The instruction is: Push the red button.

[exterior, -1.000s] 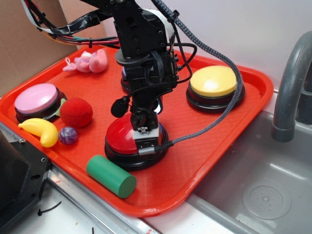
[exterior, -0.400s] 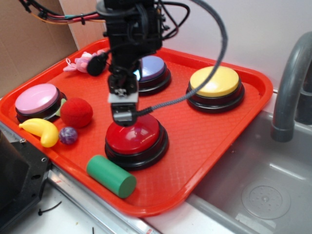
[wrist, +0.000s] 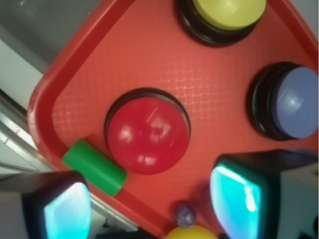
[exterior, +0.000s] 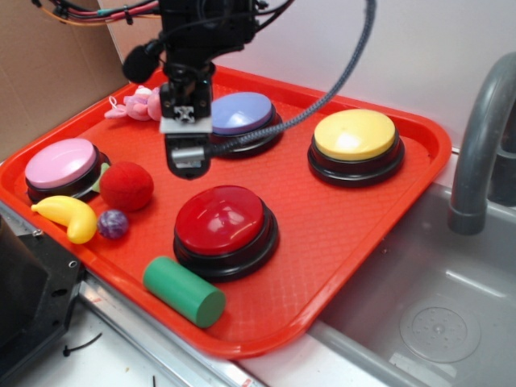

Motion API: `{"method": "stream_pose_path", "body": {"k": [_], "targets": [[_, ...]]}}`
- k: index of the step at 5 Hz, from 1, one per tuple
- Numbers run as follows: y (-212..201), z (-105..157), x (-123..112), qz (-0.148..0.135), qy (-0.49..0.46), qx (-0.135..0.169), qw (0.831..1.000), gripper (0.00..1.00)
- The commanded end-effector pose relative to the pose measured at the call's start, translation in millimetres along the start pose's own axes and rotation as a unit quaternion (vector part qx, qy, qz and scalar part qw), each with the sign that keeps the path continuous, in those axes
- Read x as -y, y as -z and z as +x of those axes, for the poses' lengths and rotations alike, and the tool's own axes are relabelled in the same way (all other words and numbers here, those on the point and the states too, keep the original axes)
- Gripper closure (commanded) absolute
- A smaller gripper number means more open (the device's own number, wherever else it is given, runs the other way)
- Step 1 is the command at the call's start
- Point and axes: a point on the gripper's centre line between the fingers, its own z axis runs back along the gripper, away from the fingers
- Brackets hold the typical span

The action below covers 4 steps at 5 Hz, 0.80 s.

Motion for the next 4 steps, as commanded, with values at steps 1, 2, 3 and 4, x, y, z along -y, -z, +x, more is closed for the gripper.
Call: {"method": "stream_pose_path", "body": {"k": [1,2,3,4], "targets": [[-26,-5,4,0.005,-0.037,0.053,0.998,0.00],[-28,-10,-4,0.008,-0.055,0.063,0.996,0.00],[-31,-12,-9,0.009,-0.070,0.066,0.995,0.00],[-36,-13,-10,0.012,-0.075,0.070,0.995,0.00]]}}
